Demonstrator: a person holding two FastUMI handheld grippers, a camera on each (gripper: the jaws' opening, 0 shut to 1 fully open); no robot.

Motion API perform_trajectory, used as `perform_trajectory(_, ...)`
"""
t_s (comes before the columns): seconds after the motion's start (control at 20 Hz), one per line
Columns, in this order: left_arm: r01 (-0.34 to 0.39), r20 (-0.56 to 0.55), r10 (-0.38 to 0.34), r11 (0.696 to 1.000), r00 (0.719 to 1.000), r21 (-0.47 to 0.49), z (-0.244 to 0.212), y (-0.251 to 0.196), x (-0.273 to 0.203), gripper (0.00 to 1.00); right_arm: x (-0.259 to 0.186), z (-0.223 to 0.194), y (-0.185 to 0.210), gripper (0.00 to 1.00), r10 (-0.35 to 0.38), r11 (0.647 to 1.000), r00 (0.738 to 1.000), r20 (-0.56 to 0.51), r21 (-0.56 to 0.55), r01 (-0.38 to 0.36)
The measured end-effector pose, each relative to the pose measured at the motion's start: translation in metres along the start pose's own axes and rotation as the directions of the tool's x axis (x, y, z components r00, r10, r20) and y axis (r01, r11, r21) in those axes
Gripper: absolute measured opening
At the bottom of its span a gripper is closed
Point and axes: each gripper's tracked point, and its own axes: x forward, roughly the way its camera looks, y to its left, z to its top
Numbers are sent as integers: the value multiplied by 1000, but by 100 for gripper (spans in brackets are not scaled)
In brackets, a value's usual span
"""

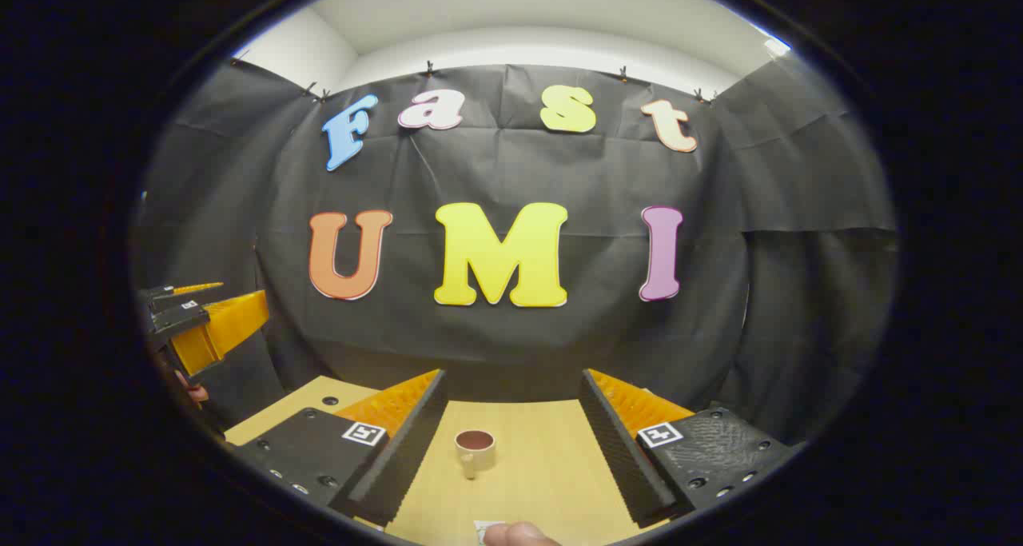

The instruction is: Put the toothbrush and toothpaste on the desktop into the cup, then pick up the cup and place it on the coaster on the desktop.

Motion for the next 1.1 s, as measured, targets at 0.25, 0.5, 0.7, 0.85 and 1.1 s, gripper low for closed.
perform_trajectory(0.25,-12,-12,12,1000,1000,2,-8,8,4,99,3,5,16,98,22,1000,1000,15,-4,-22)
perform_trajectory(0.5,-8,-14,8,1000,1000,-10,-12,9,6,99,8,-3,20,97,19,1000,1000,-6,-15,-20)
perform_trajectory(0.7,-12,-35,12,1000,999,-15,-20,8,7,99,10,-7,21,98,27,1000,999,-20,-6,-27)
perform_trajectory(0.85,-12,-44,11,1000,999,-14,-24,6,9,99,14,-13,17,97,26,1000,999,-36,-13,-27)
perform_trajectory(1.1,-6,-87,5,1000,996,-12,-40,2,9,99,18,-28,14,97,39,999,995,-88,-20,-41)
